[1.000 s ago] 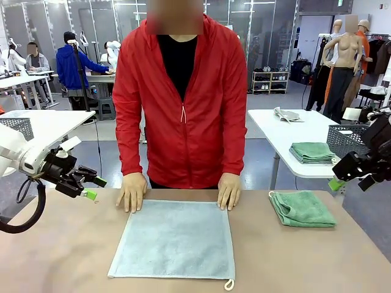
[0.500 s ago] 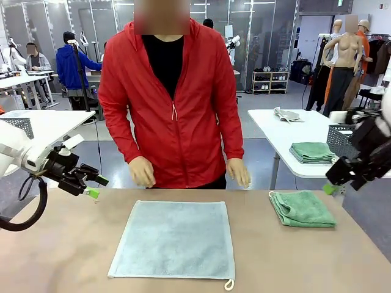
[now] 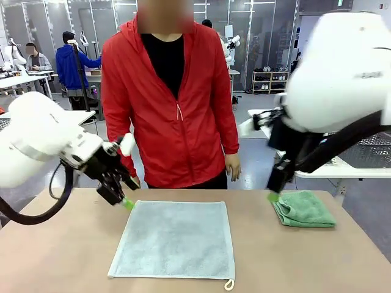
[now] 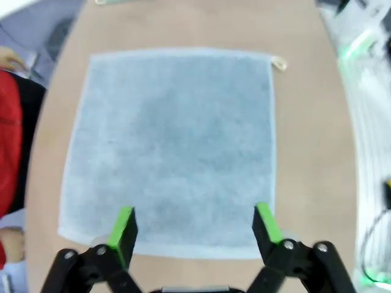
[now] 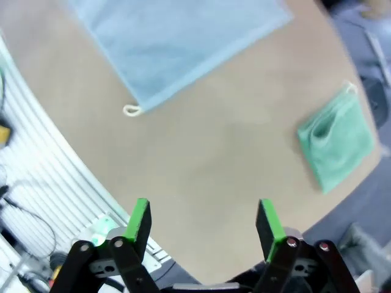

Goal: Fold the towels and place them in the basket.
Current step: When a person lays out a Towel with hook on the table, fold it in half twice.

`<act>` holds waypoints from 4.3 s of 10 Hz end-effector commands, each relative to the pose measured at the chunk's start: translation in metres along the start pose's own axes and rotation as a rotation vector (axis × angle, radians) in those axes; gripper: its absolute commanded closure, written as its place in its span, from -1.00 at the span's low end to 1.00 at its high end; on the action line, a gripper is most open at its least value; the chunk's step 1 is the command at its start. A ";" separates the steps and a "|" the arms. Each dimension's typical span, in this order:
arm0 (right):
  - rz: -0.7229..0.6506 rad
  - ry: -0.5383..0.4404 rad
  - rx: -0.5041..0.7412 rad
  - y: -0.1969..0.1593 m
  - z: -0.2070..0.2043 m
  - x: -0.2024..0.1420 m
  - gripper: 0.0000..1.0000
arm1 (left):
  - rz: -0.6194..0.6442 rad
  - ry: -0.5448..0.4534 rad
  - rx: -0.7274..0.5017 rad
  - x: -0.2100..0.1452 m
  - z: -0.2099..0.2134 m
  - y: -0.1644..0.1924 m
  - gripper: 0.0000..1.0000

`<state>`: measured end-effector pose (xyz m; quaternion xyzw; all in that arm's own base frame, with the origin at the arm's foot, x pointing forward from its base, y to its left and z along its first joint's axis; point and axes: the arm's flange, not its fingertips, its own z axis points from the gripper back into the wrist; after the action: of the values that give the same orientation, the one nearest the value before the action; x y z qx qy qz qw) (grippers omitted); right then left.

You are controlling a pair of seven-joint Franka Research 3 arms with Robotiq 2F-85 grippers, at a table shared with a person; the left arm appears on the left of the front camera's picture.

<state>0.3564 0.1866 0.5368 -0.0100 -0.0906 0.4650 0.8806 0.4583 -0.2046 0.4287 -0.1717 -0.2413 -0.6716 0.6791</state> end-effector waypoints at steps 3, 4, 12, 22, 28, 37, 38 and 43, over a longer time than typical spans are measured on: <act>0.478 0.028 0.112 0.025 -0.065 0.054 -0.73 | -0.044 0.329 0.095 0.022 -0.042 -0.065 -0.89; 0.524 0.046 0.122 0.030 -0.082 0.057 -0.73 | -0.049 0.402 0.116 0.023 -0.046 -0.079 -0.89; 0.615 0.017 0.078 0.048 -0.187 0.047 -0.73 | -0.062 0.570 0.070 0.023 -0.059 -0.095 -0.89; 0.605 0.042 0.099 0.058 -0.198 0.046 -0.73 | -0.057 0.588 0.014 0.010 -0.061 -0.078 -0.89; 0.506 0.102 0.084 0.061 -0.220 0.042 -0.73 | -0.046 0.555 -0.050 -0.033 -0.074 -0.079 -0.89; 0.469 0.100 0.095 0.060 -0.238 0.042 -0.73 | -0.095 0.537 -0.119 -0.046 -0.108 -0.095 -0.89; 0.469 0.099 0.096 0.060 -0.239 0.043 -0.73 | -0.093 0.543 -0.109 -0.049 -0.110 -0.095 -0.89; 0.479 0.091 0.104 0.060 -0.245 0.046 -0.73 | -0.114 0.535 -0.100 -0.056 -0.122 -0.085 -0.89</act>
<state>0.3695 0.2715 0.2996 0.0014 -0.0135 0.6670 0.7449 0.3808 -0.2286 0.2935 -0.0044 -0.0220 -0.7327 0.6802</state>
